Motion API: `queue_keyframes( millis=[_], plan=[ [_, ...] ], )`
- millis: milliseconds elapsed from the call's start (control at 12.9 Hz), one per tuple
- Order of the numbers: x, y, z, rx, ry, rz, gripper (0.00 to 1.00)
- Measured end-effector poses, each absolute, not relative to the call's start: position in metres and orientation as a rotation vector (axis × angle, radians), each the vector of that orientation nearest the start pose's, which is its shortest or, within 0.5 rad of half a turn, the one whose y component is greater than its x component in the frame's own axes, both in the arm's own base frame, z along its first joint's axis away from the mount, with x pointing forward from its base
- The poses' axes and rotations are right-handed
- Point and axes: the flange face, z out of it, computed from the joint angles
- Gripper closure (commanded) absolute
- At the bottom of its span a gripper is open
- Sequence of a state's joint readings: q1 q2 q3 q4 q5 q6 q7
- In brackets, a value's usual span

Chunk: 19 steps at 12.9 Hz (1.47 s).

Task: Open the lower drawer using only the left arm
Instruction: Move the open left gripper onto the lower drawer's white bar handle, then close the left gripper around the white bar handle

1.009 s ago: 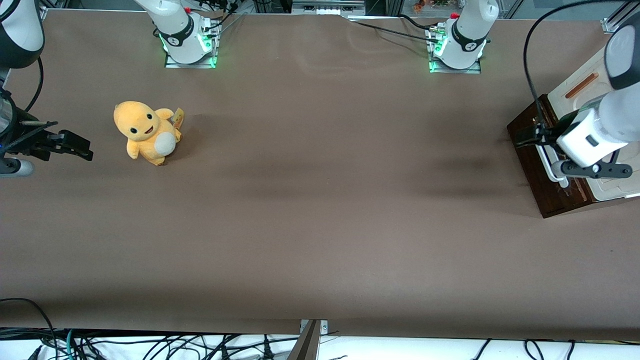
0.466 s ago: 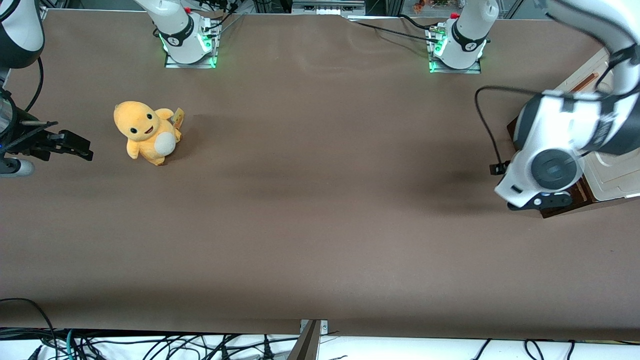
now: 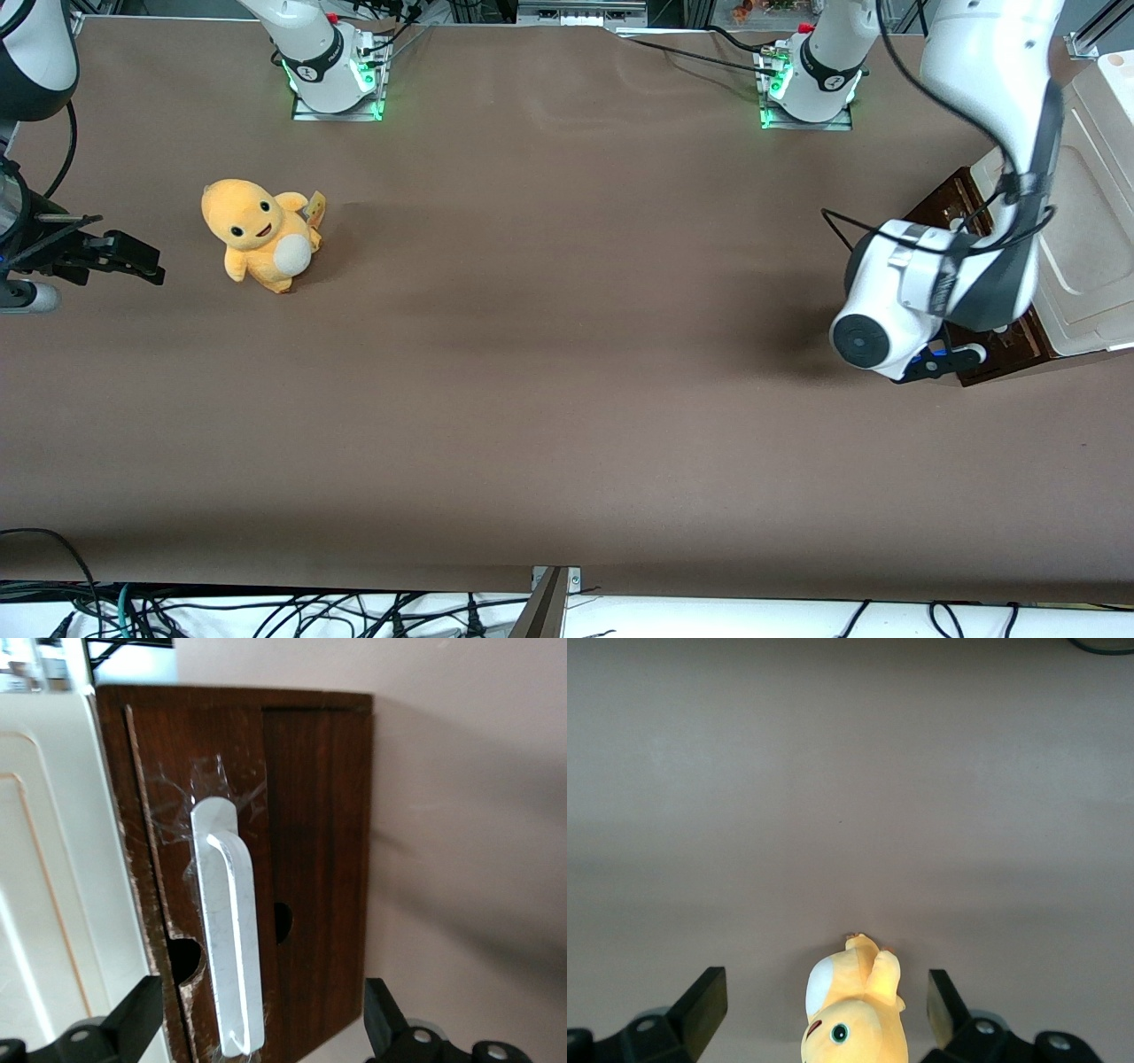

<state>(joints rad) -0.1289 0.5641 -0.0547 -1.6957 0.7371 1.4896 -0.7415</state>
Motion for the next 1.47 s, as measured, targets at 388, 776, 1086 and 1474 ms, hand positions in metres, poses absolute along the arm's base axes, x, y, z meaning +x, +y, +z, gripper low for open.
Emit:
queue_keyframes(
  millis=[388,776,1086,1474],
  plan=[
    [0.58,-0.018,0.222,-2.008,-0.263,0.425,0.0],
    [0.572,-0.011,0.209,-1.976,-0.254,0.464,0.15],
    [0.571,-0.001,0.201,-1.948,-0.238,0.466,0.3],
    [0.569,0.006,0.195,-1.928,-0.239,0.486,0.78]
  ],
)
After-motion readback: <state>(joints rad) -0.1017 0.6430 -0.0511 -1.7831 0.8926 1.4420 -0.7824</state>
